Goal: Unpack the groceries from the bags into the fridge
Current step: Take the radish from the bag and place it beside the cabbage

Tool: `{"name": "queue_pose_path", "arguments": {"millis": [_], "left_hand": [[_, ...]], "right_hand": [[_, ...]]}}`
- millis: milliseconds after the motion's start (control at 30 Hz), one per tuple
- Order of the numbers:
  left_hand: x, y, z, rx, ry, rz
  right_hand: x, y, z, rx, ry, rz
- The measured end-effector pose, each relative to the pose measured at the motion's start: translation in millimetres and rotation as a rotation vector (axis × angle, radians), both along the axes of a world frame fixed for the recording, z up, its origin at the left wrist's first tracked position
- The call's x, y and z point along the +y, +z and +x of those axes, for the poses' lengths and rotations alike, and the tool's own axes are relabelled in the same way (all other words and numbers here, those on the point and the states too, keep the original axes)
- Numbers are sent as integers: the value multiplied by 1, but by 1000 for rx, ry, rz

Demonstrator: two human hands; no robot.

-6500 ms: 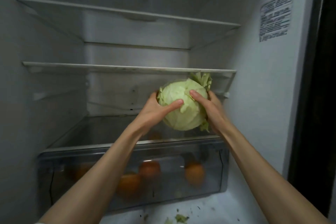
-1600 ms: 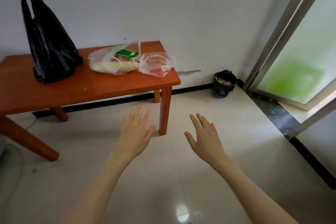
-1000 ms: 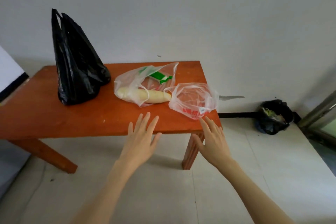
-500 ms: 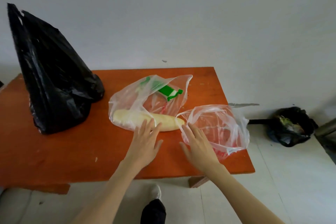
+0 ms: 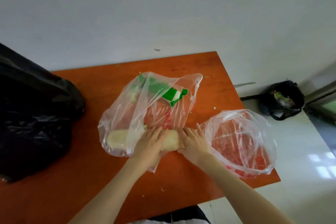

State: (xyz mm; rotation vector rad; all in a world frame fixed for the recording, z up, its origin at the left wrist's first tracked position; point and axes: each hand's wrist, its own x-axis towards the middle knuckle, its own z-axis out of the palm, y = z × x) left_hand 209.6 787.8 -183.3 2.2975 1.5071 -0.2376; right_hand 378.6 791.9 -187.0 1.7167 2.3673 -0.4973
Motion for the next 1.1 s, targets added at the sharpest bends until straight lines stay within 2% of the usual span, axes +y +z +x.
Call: {"name": "queue_pose_path", "arguments": {"millis": [133,300,433,533,600,667,733,767,867,1000,1100], "left_hand": [[5,-6,0,23,-9,41],[17,-12,6,57,0,63],[30,-11,-2,-37,23,135],[45,4,-8,-85,103,111],[56,15,-11,-103,171,72],[64,33,-12,-242,283,57],[70,52,-11,-477,434,34],[74,60,-11,-582,503,25],[83,82,-8,-843,623,-2],[93,117,1,-1137,718,-13],[100,148,12,-1300,721,-23]], "right_hand": [[11,-2,-5,-70,57,13],[20,1,-4,-45,124,49],[32,17,-7,-105,201,119],[50,37,-7,-71,137,194],[62,53,-7,84,13,287],[68,64,-6,418,-194,297],[68,68,-5,775,-414,141],[67,70,-6,888,-482,29],[63,66,-9,971,-466,-231],[64,82,-6,1175,-428,-365],[71,104,3,1222,-333,-365]]}}
